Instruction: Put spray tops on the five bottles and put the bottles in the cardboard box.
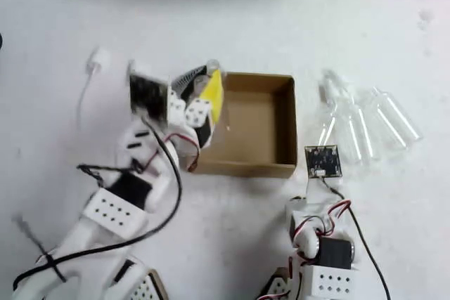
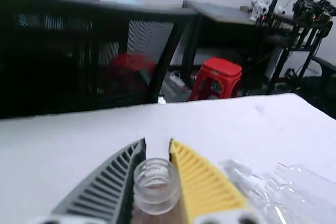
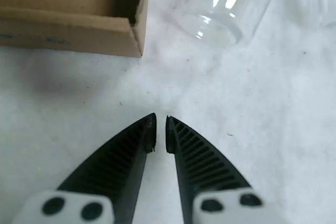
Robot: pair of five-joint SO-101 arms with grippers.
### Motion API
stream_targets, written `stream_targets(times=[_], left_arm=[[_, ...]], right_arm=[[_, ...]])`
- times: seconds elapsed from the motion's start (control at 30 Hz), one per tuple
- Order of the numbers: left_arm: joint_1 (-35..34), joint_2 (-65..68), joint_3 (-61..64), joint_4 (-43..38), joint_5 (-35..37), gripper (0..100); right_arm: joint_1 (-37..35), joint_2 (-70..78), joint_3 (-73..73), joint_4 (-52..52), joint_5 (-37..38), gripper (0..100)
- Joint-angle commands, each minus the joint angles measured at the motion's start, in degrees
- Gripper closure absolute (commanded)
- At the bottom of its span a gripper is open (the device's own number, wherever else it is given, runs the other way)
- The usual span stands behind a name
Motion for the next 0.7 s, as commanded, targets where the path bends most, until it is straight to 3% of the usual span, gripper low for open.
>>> stream_targets(times=[0.0,0.17,0.67], left_arm=[[1.89,4.26,6.95,-20.92,-6.24,98],[1.27,9.19,8.70,-21.10,-7.12,98],[2.68,-2.33,23.56,-20.75,-7.38,98]], right_arm=[[0.75,-0.22,0.53,-0.92,0.00,98.2],[0.75,-0.22,0.53,-0.92,0.00,98.2],[0.75,-0.22,0.53,-0.92,0.00,98.2]])
